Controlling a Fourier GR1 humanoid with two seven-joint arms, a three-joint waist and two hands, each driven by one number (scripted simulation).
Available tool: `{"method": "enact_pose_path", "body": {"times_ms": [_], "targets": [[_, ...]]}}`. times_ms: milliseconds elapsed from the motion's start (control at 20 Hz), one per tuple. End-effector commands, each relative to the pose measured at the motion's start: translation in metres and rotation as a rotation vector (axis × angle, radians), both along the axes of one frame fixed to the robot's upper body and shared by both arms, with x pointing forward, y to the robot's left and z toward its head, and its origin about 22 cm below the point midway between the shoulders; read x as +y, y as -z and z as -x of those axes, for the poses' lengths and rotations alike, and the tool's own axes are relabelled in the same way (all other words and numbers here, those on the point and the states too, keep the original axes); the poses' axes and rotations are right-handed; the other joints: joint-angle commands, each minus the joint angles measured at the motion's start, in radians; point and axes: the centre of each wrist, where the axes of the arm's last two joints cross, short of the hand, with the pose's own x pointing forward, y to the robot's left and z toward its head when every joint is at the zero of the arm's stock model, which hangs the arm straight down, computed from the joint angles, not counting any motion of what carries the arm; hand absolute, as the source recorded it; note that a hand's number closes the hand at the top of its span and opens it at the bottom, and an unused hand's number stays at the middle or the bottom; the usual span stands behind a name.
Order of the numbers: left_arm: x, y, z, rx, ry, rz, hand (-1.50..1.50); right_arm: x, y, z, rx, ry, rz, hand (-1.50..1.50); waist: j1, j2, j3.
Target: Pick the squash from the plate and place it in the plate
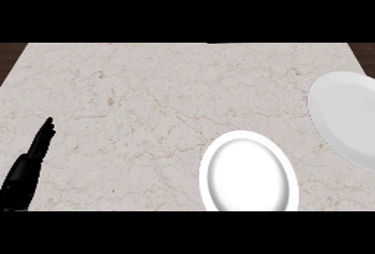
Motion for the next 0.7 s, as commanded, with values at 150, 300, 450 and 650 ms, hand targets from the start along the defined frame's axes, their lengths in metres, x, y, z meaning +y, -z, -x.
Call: {"method": "enact_pose_path", "body": {"times_ms": [150, 300, 450, 650], "targets": [[-0.007, 0.006, -0.002, 0.0, 0.012, 0.003, 0.0, -0.043, -0.021, 0.032, -0.24, -0.214, -0.105, 1.5, 0.016, -0.002, -0.005], [-0.006, 0.002, -0.009, 0.006, 0.013, -0.01, 0.0, -0.055, -0.022, 0.044, -0.226, -0.294, -0.164, 1.5, 0.017, -0.004, -0.008], [-0.014, 0.007, -0.007, 0.02, 0.045, 0.002, 0.0, -0.055, -0.029, 0.041, -0.226, -0.334, -0.16, 1.5, 0.041, -0.004, -0.009], [-0.012, -0.005, -0.022, -0.018, 0.035, -0.018, 0.0, -0.049, -0.017, 0.03, -0.194, -0.384, -0.213, 1.5, 0.045, -0.004, -0.011]]}}
